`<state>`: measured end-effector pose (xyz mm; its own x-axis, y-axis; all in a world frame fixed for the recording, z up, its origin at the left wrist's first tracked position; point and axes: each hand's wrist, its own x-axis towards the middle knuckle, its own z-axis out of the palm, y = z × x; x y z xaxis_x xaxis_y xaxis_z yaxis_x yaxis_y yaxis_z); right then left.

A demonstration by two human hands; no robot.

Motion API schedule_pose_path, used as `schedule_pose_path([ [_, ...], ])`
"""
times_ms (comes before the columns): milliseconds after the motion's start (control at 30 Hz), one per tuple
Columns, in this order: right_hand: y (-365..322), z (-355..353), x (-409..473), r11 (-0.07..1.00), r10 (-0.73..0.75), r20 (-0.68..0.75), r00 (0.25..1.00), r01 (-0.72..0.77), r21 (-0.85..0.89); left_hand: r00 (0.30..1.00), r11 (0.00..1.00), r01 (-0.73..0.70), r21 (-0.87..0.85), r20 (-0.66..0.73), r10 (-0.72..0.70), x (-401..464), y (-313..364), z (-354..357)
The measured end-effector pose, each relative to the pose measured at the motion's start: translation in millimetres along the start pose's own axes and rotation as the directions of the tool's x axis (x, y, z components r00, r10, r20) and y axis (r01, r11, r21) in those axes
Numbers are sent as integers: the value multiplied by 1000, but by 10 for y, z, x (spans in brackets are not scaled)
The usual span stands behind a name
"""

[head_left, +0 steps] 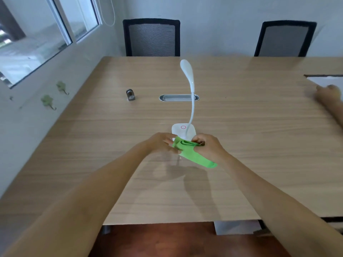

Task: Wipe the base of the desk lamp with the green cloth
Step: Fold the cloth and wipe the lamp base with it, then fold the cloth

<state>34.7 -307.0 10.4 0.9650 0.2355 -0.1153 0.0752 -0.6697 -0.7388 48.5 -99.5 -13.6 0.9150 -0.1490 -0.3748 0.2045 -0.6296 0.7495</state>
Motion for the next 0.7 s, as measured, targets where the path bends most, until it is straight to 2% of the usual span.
schedule_pose_path([
  [167,-143,193,107,999,-6,116,993,0,52,997,974,48,-221,-45,-59,-152,-123,-194],
  [300,-217,363,232,1000,21,276,961,-19,-10,987,945,107,-310,-79,-138,-342,-365,-494],
  [400,-326,529,312,999,-12,357,934,25,-32,977,902,139,-409,-90,-191,-543,-640,-744],
  [567,-650,981,427,983,-33,377,925,-37,177,925,781,181,-598,-167,-342,-896,-1217,-1044],
  [700,-941,1492,496,926,59,437,898,-213,311,853,727,194,-658,-253,-457,-1114,-1563,-1131],
])
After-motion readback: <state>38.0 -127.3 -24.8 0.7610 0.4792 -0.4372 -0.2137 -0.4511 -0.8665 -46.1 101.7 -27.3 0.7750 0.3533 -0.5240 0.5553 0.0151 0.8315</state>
